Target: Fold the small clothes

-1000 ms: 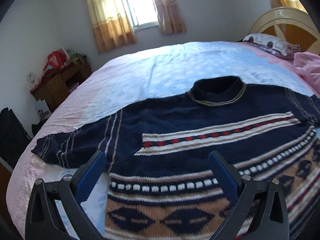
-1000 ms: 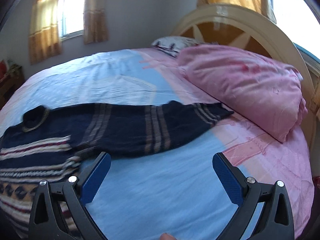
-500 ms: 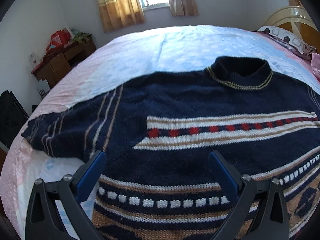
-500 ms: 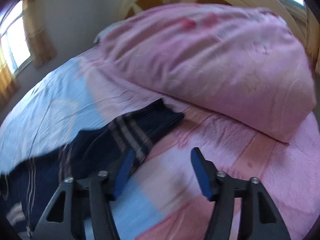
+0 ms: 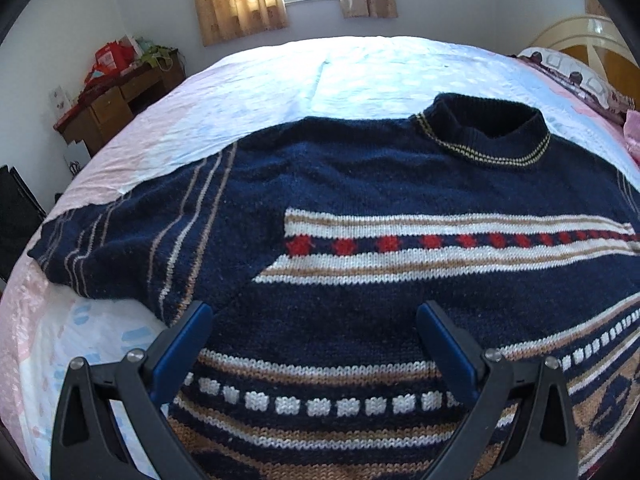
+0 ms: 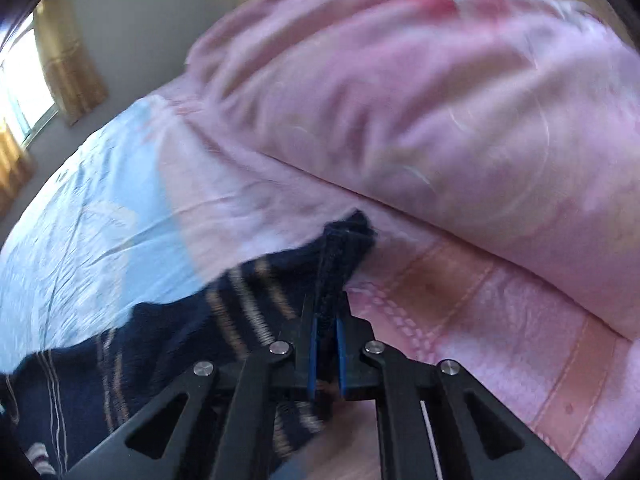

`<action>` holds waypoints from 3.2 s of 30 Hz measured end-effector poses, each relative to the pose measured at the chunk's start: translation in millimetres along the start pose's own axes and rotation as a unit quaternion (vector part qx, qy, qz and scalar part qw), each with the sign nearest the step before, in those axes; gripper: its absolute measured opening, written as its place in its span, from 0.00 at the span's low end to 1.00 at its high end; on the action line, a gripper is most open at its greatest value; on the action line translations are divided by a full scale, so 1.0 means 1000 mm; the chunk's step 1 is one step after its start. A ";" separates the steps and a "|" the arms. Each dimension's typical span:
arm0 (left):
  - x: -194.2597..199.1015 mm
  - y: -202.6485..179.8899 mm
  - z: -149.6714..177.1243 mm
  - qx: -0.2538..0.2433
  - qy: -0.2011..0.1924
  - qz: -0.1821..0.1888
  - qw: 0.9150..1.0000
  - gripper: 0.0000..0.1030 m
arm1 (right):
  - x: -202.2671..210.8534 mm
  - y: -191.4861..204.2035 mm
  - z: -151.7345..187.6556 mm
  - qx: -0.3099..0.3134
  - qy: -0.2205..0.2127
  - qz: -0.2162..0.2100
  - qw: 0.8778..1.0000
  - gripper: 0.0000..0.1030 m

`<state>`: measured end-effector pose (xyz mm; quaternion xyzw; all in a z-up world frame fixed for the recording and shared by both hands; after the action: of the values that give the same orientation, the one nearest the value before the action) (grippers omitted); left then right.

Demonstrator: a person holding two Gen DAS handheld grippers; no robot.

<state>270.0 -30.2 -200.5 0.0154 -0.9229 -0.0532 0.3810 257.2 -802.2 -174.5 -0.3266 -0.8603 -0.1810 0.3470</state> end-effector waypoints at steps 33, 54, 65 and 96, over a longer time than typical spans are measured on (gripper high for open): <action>0.063 -0.029 -0.027 0.000 -0.035 0.135 0.990 0.99 | 0.178 0.362 0.251 0.324 0.027 -0.353 0.877 0.53; 0.013 -0.176 -0.041 -0.025 0.054 0.251 0.966 0.12 | 0.134 0.191 0.163 0.132 -0.078 -0.281 0.947 0.54; 0.062 -0.094 -0.088 -0.015 -0.028 0.229 0.973 0.10 | 0.130 0.174 0.160 0.095 -0.076 -0.291 0.949 0.59; -0.032 -0.011 -0.048 0.027 0.014 0.112 0.993 0.24 | 0.155 0.227 0.157 0.171 -0.076 -0.313 0.931 0.60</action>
<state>326.5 -43.3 -190.7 -0.0769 -0.9145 0.0152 0.3969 253.5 -486.4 -153.1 0.0113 -0.9606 -0.1050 0.2572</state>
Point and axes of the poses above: each gripper's, at about its wrist camera, not at the fingertips, and x roughly against the way its jaws point, y to its left, z to its underside, the point moved 3 cm from there along -x, roughly the way its jaws point, and after that the axes turned 5 degrees about -y, right-handed, at the moved point
